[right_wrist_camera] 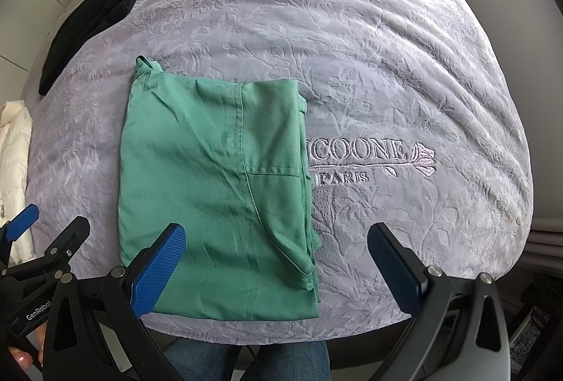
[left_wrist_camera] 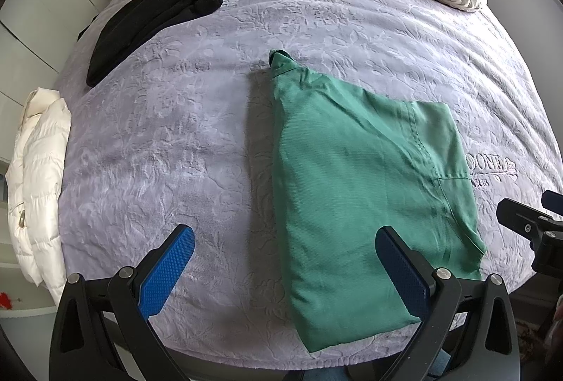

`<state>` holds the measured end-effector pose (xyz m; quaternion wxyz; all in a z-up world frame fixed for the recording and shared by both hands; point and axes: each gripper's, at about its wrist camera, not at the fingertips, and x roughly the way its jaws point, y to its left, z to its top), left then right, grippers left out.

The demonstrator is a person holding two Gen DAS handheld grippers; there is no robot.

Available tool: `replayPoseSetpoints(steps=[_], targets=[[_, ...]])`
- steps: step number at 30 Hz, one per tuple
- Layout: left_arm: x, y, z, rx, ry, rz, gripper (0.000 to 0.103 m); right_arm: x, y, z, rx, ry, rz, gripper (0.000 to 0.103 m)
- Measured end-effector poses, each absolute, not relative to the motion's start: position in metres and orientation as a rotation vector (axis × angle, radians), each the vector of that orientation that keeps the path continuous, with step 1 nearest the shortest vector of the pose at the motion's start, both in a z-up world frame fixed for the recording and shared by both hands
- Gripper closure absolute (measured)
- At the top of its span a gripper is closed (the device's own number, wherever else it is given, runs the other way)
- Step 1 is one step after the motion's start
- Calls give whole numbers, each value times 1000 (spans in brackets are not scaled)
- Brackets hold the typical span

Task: Fold large clothes

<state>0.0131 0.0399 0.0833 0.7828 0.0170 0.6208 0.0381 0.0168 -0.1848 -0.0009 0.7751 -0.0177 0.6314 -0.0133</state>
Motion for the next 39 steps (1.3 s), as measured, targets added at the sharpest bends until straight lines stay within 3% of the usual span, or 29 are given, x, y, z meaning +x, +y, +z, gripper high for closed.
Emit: replayPoseSetpoints(steps=[39], targets=[[6,37,87,48,1314,79,0,11,-181,-2,-45,1377,-18,0]])
